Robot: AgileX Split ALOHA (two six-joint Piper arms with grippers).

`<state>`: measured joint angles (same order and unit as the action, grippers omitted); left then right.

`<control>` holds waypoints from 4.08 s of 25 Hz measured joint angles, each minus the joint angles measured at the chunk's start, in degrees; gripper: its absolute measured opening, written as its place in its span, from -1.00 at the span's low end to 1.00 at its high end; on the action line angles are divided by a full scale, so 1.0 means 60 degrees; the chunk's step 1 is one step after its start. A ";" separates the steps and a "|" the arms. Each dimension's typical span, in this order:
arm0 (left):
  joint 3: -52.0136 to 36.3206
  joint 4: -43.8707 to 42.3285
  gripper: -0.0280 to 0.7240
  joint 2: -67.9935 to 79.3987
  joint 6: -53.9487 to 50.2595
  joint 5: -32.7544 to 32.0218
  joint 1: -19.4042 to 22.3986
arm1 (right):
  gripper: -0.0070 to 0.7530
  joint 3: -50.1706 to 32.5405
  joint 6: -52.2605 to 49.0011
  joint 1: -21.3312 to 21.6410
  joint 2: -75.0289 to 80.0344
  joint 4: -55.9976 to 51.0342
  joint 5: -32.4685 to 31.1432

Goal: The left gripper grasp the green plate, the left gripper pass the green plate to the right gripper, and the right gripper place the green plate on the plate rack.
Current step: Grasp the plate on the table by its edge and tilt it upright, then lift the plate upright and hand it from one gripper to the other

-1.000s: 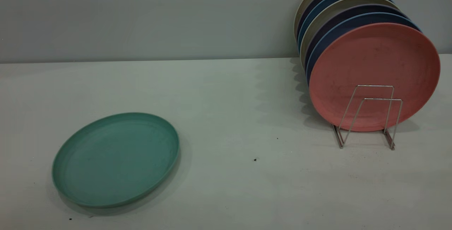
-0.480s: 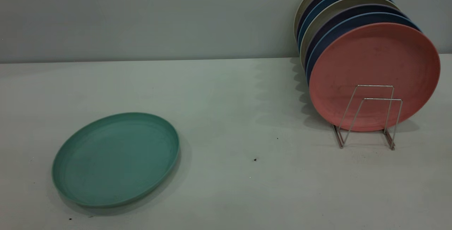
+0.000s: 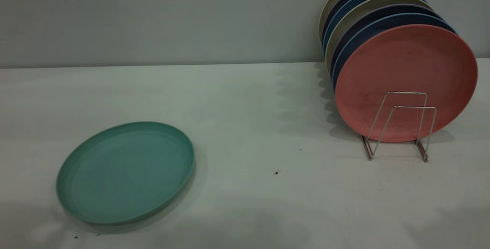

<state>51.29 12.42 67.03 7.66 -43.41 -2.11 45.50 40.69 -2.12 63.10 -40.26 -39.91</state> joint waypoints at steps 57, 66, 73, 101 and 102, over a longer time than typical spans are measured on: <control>0.2580 0.1786 0.56 1.0165 0.1027 0.2236 0.0999 | 0.44 0.1394 0.4028 -0.3840 0.6797 -0.6241 0.0895; 0.2580 0.2009 -0.27 1.0397 0.1027 0.2454 0.1016 | 0.44 0.1394 0.3220 -0.3750 0.6797 -0.6234 0.0982; 0.2590 0.2246 -0.77 1.0388 0.1515 0.2401 0.1035 | 0.44 0.1402 0.2960 -0.2732 0.6835 -0.6272 0.0652; 0.2651 0.7748 -0.87 0.9991 0.7739 0.0707 -0.0007 | 0.44 0.4473 0.2526 -0.2332 1.0880 -0.6188 -0.1484; 0.2651 0.7748 -0.88 0.9991 0.7739 0.0792 -0.0104 | 0.44 0.4473 0.2526 -0.2332 1.0880 -0.6146 -0.1464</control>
<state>67.20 58.90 126.98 54.10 -38.66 -2.73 72.34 55.85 -16.11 128.38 -77.14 -48.70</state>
